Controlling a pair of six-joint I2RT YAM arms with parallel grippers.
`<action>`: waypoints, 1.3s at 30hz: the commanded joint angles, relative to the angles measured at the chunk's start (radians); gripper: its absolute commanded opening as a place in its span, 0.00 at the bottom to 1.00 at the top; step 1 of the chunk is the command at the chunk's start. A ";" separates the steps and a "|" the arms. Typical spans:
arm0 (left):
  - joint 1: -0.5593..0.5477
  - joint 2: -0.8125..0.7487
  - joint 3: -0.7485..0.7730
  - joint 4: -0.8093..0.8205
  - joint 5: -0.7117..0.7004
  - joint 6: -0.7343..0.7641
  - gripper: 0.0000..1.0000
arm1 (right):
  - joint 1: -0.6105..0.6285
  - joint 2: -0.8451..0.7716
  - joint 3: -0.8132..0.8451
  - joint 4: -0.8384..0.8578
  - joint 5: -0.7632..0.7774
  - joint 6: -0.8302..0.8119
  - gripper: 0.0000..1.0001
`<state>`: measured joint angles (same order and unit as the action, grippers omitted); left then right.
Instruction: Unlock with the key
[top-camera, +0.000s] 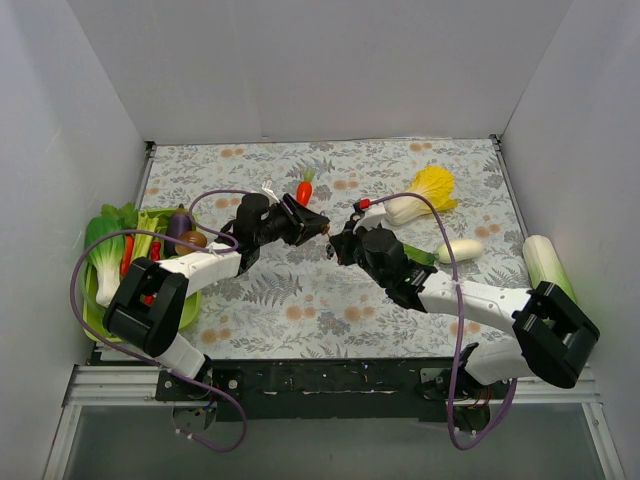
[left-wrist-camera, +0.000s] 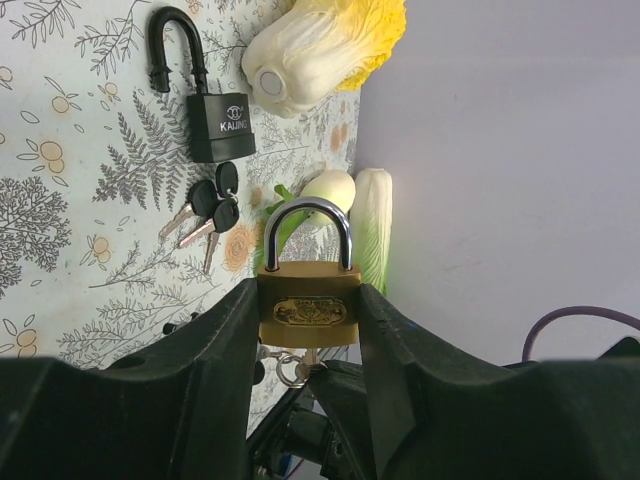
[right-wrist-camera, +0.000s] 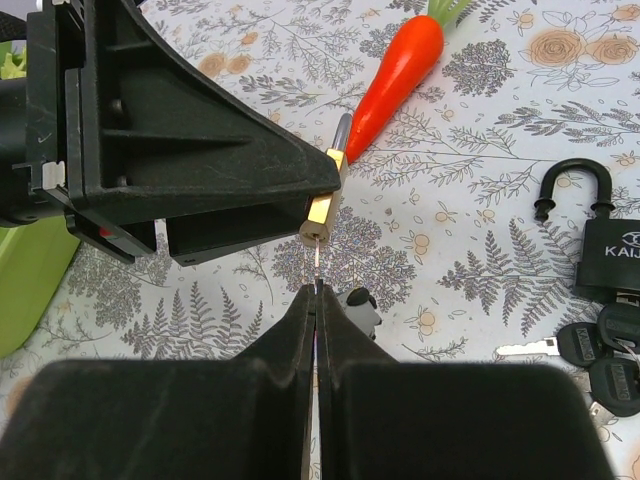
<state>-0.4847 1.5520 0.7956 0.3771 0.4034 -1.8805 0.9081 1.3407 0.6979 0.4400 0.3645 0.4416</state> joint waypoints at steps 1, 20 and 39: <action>-0.023 -0.047 0.014 0.006 0.064 0.009 0.00 | -0.014 0.015 0.057 0.111 0.025 0.005 0.01; -0.054 -0.046 0.013 0.000 0.043 0.027 0.00 | -0.034 0.051 0.098 0.138 0.008 0.025 0.01; -0.075 -0.061 0.011 0.006 0.043 0.027 0.00 | -0.048 0.075 0.091 0.158 0.031 0.022 0.01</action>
<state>-0.5156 1.5520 0.7956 0.3790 0.3210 -1.8519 0.8772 1.4117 0.7429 0.4664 0.3489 0.4648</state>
